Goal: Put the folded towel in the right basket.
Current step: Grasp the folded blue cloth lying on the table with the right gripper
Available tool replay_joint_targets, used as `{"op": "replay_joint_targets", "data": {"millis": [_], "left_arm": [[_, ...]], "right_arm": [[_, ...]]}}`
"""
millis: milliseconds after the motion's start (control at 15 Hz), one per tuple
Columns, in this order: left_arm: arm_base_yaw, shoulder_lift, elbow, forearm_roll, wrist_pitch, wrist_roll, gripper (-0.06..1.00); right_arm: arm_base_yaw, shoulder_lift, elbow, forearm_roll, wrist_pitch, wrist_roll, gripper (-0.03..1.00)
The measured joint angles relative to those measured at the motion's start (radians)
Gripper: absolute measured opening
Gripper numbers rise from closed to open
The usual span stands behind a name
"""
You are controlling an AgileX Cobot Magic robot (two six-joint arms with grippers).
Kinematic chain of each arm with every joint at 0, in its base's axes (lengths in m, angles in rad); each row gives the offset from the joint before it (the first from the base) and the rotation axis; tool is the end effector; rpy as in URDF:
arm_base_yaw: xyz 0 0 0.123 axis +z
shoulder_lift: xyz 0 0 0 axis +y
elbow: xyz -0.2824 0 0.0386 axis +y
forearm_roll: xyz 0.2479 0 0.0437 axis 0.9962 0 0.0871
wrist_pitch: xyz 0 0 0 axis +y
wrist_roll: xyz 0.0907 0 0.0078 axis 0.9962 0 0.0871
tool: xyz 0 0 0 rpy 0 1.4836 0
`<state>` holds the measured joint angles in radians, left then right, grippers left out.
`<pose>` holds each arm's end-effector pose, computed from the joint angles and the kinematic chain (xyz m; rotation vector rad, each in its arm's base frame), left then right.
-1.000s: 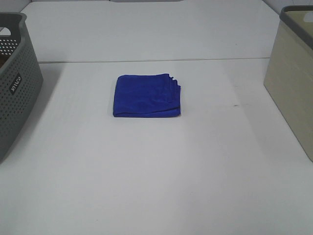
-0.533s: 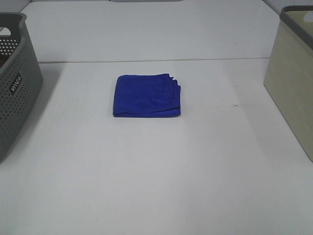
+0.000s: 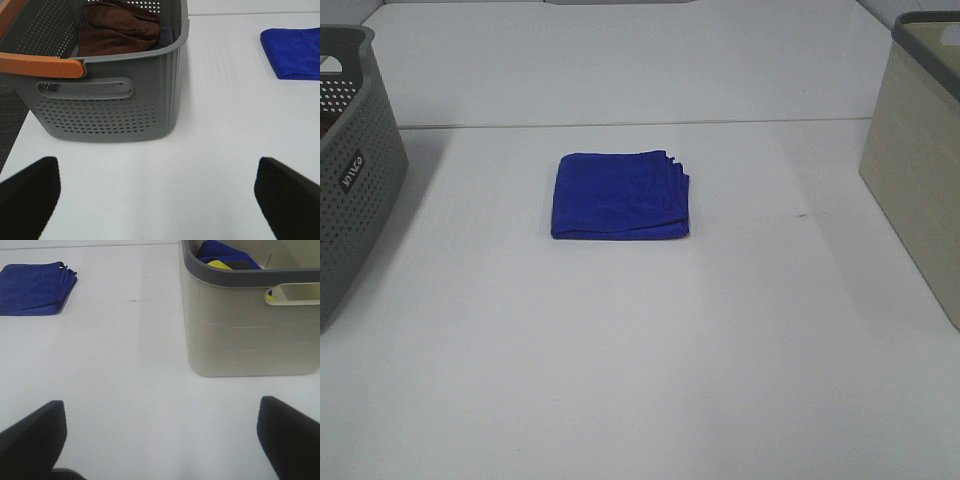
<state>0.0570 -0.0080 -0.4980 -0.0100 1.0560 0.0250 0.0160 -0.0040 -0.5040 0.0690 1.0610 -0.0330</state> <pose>-0.0056 -0.0011 0.2770 -0.0321 2.0335 0.0396 -0.0061 0.0054 0.2784 -0.0534 2.0347 0.0718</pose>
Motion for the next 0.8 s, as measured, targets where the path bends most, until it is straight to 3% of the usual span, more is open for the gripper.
{"op": "replay_joint_targets", "data": {"millis": [667,800], "left_arm": [[0.0,0.0,0.0,0.0,0.0,0.0,0.98],[0.0,0.0,0.0,0.0,0.0,0.0,0.98]], "right_arm": [[0.0,0.0,0.0,0.0,0.0,-0.001,0.98],[0.0,0.089,-0.021,0.001,0.0,-0.001,0.98]]}}
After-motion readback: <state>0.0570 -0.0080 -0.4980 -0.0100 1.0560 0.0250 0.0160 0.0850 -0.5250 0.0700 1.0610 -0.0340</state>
